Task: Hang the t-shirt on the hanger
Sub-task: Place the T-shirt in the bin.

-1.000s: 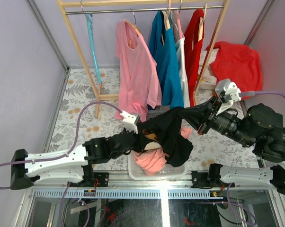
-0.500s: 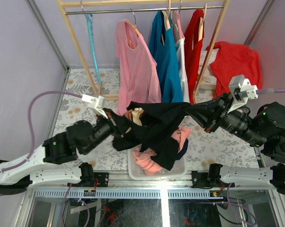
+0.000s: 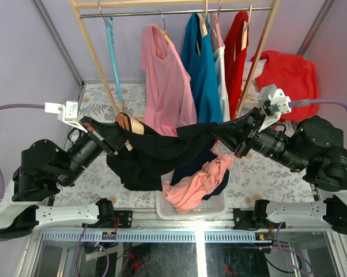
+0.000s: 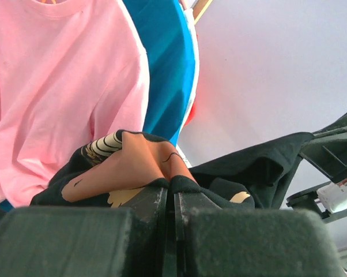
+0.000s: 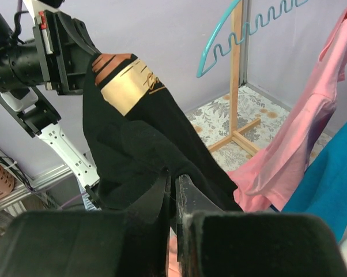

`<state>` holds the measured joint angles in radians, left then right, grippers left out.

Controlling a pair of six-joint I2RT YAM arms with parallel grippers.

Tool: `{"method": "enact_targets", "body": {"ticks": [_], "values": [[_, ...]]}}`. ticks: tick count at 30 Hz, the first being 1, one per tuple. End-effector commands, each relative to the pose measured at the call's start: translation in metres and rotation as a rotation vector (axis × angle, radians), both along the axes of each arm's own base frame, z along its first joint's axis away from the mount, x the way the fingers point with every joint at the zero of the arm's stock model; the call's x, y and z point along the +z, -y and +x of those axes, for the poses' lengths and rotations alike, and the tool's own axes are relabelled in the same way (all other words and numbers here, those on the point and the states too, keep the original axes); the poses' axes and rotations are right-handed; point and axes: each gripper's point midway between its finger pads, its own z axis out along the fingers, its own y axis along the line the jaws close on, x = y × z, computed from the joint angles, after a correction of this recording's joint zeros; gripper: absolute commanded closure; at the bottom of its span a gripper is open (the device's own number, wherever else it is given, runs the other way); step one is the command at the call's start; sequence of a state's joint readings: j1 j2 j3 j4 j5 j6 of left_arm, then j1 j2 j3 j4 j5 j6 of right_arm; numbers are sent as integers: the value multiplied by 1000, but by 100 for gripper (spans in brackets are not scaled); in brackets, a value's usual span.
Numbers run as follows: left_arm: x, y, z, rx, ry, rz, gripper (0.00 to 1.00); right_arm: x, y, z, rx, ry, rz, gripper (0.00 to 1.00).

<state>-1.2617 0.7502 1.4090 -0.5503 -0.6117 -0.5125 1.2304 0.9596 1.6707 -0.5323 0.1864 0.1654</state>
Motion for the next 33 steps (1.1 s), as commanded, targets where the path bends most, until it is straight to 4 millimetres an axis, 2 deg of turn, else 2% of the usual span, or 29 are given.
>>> {"method": "enact_targets", "body": {"ticks": [1,3,5,11,14,19,20,23,26,29,33], "values": [[-8,-7,7,55,-11,57,100,10,15,-6,1,20,71,100],[-30,0,8,55,-61,109,100,-5,24,-6,-20,-5,74,100],[-63,10,9,49,-127,177,100,-27,33,-4,-51,-43,66,100],[-182,45,4,12,-325,323,100,-86,61,-1,-141,-152,54,100],[-217,64,2,-29,-354,327,100,-109,79,3,-212,-201,54,100],[-235,87,8,-52,-318,379,97,-126,105,12,-325,-246,70,100],[-238,87,11,-38,-318,396,93,-128,109,13,-340,-251,72,100],[-242,84,14,3,-343,427,65,-129,118,17,-387,-256,76,100],[-241,70,12,31,-372,405,49,-130,131,24,-461,-258,64,100],[-241,49,9,73,-400,380,43,-130,143,28,-518,-256,63,100],[-235,27,6,111,-420,317,40,-131,157,33,-586,-254,65,100]]}}
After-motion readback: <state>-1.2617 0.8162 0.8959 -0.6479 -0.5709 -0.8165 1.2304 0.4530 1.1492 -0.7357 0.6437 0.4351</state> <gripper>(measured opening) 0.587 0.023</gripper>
